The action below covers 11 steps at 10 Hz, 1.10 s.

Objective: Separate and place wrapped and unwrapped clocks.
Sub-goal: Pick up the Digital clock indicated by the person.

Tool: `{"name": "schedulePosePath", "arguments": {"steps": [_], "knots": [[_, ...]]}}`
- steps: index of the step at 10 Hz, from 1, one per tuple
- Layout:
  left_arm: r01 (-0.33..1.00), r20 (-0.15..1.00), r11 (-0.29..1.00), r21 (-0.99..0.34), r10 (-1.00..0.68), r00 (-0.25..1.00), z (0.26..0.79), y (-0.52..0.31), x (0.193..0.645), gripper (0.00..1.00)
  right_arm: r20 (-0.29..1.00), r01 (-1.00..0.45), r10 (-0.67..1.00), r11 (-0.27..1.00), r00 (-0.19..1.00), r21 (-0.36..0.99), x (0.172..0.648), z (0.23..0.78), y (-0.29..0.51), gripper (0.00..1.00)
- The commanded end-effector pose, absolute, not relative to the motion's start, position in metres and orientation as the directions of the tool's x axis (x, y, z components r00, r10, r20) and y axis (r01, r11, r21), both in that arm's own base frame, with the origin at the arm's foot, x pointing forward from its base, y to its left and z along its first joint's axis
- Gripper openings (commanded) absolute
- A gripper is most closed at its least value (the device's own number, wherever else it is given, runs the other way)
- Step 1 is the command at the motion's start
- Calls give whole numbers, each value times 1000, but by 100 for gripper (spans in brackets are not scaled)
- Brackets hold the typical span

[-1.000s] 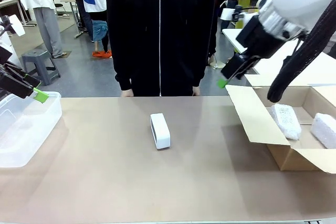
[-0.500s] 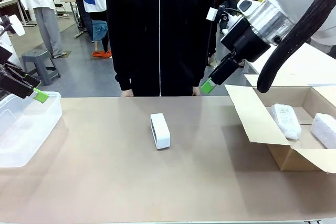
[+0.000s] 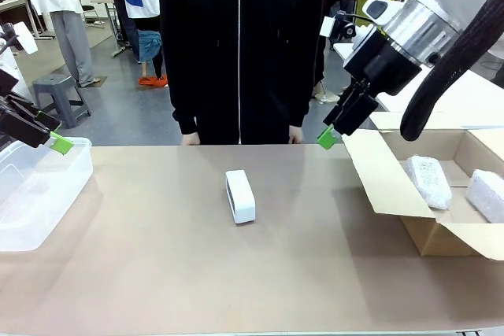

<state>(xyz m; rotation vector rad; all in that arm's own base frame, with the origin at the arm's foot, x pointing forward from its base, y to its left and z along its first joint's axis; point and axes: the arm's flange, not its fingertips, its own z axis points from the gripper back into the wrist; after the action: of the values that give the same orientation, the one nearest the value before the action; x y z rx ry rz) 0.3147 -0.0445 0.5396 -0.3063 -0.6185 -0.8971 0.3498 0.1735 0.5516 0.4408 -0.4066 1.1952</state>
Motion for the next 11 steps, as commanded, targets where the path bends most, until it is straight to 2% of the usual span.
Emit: {"name": "schedulePosePath", "arguments": {"steps": [1, 2, 3, 11], "knots": [[813, 625, 582, 3, -636, 453, 539, -43, 316, 100, 526, -953, 812, 303, 252, -12, 339, 534, 167, 100], [813, 625, 582, 3, -636, 453, 539, -43, 316, 100, 547, -962, 813, 268, 200, -46, 331, 530, 166, 100], [813, 625, 582, 3, -636, 453, 539, -43, 316, 100, 521, -951, 802, 300, 292, 72, 347, 548, 172, 100], [813, 625, 582, 3, -636, 453, 539, -43, 316, 100, 521, -951, 802, 300, 292, 72, 347, 548, 172, 100]]}}
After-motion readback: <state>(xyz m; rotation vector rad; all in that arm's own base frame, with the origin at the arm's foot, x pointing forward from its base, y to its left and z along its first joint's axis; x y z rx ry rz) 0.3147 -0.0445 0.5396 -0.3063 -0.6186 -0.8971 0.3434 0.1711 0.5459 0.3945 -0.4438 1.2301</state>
